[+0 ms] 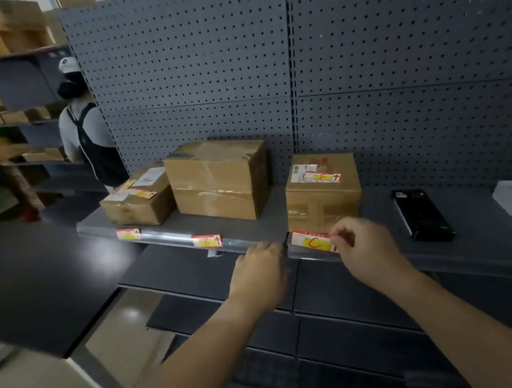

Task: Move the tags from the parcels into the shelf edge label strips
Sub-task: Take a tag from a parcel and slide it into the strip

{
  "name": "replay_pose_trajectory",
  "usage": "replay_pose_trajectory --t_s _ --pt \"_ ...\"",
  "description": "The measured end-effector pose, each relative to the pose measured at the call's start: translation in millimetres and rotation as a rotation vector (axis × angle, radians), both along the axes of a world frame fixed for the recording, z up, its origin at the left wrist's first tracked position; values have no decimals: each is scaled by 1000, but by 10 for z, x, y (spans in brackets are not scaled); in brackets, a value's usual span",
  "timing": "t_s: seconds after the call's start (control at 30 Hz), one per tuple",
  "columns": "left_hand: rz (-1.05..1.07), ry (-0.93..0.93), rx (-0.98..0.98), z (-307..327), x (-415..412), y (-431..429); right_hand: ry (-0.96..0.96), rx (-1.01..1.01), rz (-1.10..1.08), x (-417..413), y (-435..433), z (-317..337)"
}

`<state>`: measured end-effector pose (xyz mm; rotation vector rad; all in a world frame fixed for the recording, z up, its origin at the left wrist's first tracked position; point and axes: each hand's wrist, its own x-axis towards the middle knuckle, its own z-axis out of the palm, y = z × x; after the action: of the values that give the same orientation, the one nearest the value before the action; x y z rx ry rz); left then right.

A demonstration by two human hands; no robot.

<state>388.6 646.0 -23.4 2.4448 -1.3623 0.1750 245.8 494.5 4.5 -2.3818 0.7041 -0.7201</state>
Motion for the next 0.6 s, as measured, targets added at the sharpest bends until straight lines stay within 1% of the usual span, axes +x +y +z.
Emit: replay_pose_trajectory --t_s 0.27,0.4,0.53,0.6 --pt "-151 21 46 -299 410 -487 74 -14 -158 179 -284 -249" --pt "-189 -51 90 -539 487 -793 108 -23 -209 206 -509 -445" --pt "-180 -107 56 -835 529 -1046 131 -17 -223 274 -706 -654" --pt "-189 -153 -8 -959 551 -1123 139 -3 -226 311 -775 -741"
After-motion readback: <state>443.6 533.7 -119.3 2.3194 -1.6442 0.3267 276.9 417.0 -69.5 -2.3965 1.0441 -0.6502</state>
